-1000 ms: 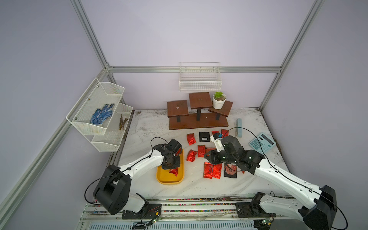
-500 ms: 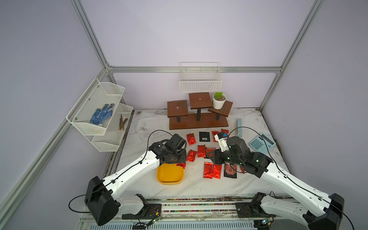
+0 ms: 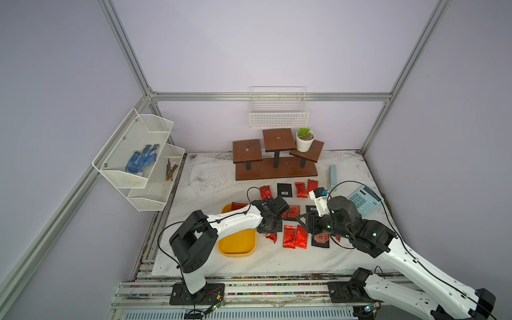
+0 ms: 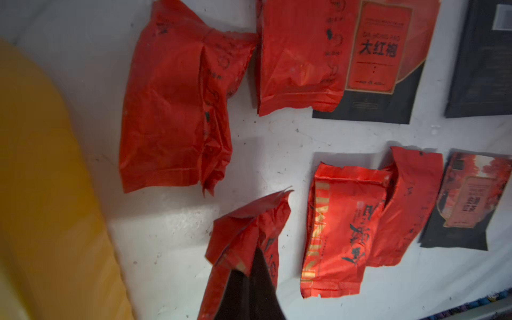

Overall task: Take the tea bags out of the storage box
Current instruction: Place the tea bag at the center of the board.

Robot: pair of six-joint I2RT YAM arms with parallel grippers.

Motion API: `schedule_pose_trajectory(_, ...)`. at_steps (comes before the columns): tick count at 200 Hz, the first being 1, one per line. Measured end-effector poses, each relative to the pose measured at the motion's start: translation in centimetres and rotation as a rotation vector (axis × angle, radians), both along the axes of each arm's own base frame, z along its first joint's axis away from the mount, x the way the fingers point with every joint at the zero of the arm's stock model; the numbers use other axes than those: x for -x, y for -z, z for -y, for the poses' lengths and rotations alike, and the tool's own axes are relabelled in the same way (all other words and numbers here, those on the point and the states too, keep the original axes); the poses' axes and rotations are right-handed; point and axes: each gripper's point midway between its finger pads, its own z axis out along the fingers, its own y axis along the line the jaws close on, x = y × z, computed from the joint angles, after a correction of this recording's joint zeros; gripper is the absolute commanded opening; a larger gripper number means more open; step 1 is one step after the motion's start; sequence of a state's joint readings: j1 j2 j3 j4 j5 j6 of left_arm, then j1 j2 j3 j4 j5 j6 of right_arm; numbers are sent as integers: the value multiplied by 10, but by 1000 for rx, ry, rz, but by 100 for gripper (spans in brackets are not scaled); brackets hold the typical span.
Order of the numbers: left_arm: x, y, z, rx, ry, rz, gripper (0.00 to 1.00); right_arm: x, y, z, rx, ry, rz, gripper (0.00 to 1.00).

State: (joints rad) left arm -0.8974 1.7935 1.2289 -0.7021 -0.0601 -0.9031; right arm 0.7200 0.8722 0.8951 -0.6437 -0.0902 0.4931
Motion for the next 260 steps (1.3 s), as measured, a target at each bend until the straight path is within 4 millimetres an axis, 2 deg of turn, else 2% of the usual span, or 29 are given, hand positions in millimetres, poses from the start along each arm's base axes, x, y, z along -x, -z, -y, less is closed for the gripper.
schedule_pose_trajectory(19, -1, 6, 2, -3, -4, -4, 14, 2, -3, 3, -5, 3, 9, 49)
schedule_pose_trajectory(49, -3, 7, 7, 14, -15, 4, 45, 3, -4, 4, -6, 4, 10, 49)
schedule_pose_trajectory(83, -1, 11, 5, 6, -18, 4, 59, 3, -4, 4, -5, 4, 7, 49)
schedule_pose_trajectory(108, 0, 6, 1, 0, -19, 9, 63, 3, -3, 4, -5, 5, 5, 49)
schedule_pose_trajectory(128, -1, -14, 1, 29, -17, 42, 65, 3, -5, 4, -6, 6, 6, 49)
schedule_pose_trajectory(176, -3, -91, -5, 137, -31, 177, 68, 1, -13, 2, -13, 6, 14, 50)
schedule_pose_trajectory(196, -3, -119, -22, 147, -57, 239, 69, -1, -7, -3, -9, -5, -9, 49)
schedule_pose_trajectory(218, -4, -143, -51, 165, -111, 292, 70, -6, 5, -19, -14, -31, -62, 48)
schedule_pose_trajectory(233, -5, -148, -80, 162, -168, 310, 70, -10, 15, -32, -6, -55, -96, 48)
schedule_pose_trajectory(260, -1, -140, -140, 129, -296, 309, 72, -16, 24, -66, 20, -116, -133, 48)
